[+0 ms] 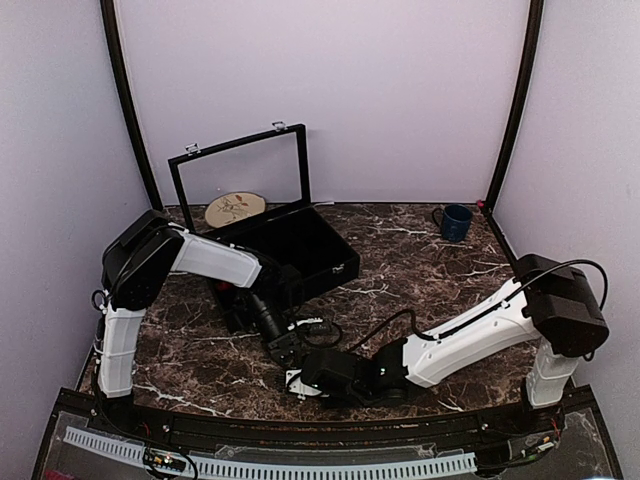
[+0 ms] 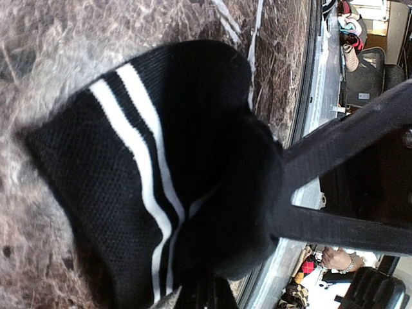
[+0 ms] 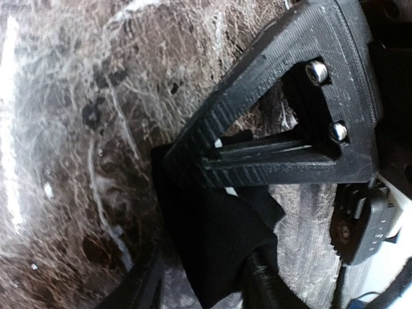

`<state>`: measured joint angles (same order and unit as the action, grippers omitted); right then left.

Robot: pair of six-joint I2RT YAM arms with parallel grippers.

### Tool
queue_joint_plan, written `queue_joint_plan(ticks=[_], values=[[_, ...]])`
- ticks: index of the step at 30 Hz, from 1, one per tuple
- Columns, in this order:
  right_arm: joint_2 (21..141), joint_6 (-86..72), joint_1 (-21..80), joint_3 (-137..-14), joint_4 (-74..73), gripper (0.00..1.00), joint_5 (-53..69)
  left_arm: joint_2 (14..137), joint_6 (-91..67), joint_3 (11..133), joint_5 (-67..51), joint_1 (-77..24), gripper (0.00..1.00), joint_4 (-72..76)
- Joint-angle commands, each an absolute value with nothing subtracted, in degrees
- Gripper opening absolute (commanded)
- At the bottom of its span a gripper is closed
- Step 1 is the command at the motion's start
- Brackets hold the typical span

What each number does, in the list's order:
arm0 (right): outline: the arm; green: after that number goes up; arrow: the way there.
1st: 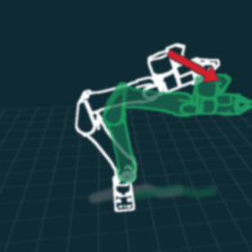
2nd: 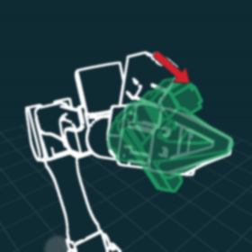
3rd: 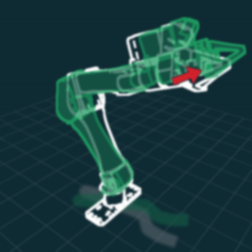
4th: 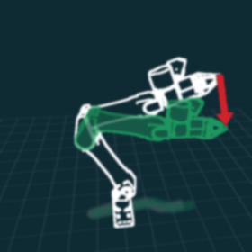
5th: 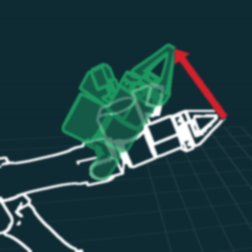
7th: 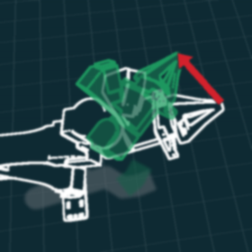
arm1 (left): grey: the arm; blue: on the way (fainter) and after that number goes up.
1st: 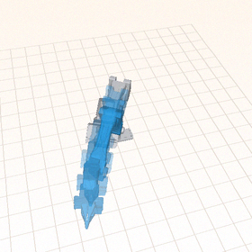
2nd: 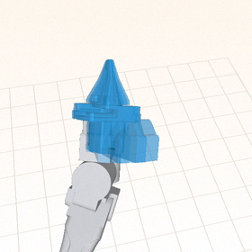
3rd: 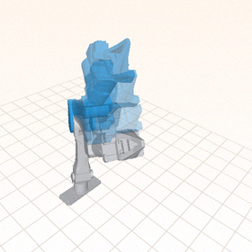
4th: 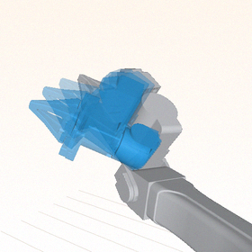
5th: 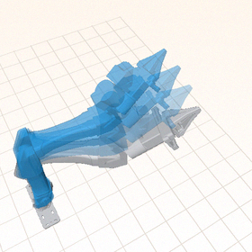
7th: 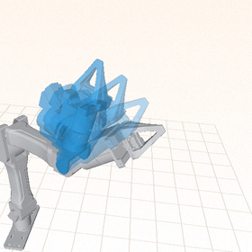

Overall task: Roll the socks
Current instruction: Roll the sock at the center of the board.

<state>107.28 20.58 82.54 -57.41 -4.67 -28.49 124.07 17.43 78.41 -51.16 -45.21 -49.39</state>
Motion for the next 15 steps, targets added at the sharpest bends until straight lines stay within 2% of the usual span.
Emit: queue_joint_plan(ticks=[1,4,11,15], values=[[109.73,19.78,81.86,-57.67,-6.72,0.31,-25.36,125.44,18.38,78.71,-47.9,-44.47,0.0,-51.24],[109.7,18.7,81.68,-57.54,-7.81,0.18,-24.91,125.51,18.26,78.86,-47.56,-44.3,0.0,-51.24],[108.36,15.72,81.15,-56.22,-9.72,0.04,-23.36,124.52,15.31,78.84,-43.48,-43.61,0.0,-49.32],[107.62,13.48,80.41,-55.91,-10.96,0.0,-21.45,121.59,11.52,78.02,-41.44,-43.08,0.09,-45.88]])
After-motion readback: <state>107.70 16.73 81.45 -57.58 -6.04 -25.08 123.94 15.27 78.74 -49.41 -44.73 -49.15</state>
